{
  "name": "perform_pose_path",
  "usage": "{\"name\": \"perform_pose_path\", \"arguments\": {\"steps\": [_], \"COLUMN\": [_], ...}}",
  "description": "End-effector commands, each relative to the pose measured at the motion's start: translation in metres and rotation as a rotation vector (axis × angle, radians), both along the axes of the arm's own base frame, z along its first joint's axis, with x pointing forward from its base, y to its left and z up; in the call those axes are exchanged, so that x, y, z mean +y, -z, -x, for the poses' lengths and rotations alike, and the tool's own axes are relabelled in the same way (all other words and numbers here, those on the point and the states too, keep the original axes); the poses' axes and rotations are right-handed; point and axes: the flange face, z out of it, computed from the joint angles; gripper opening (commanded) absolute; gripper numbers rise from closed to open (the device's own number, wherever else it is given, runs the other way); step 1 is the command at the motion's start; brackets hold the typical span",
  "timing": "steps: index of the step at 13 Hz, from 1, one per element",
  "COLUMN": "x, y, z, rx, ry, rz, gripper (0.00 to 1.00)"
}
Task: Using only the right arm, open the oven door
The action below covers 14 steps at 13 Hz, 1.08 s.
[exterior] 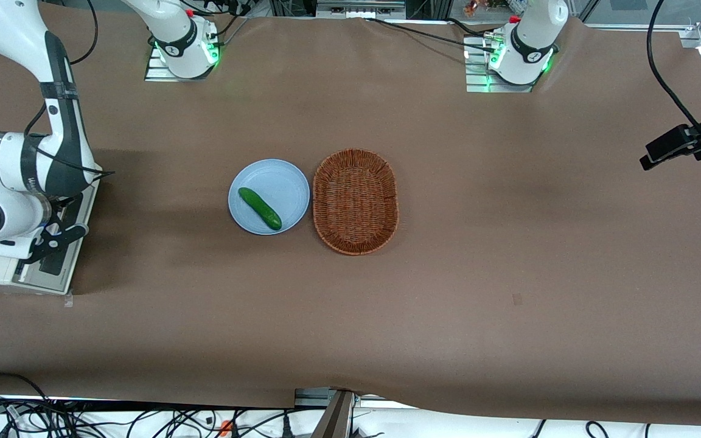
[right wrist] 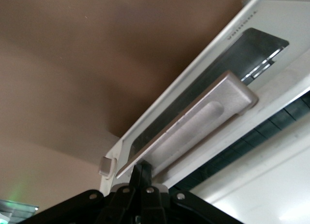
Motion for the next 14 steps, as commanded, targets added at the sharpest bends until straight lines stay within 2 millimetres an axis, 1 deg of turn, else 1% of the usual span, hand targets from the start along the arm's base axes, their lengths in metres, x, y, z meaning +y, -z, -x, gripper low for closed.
{"name": "perform_pose_path", "arguments": {"steps": [1,4,8,11,14], "x": [0.005,0.019,0.031,0.034,0.035], "y": [0.041,0.053,0.08,0.103,0.116], "z": [-0.009,-0.012,-0.015,-0.016,-0.017], "rx": [-0.057,-0.074,-0.075,-0.078,-0.083], "ry": [0.008,0.038,0.079,0.1,0.115], "rz": [-0.041,-0.056,-0.12,-0.149,-0.166], "gripper": [0.0,0.0,0.0,0.0,0.0]}}
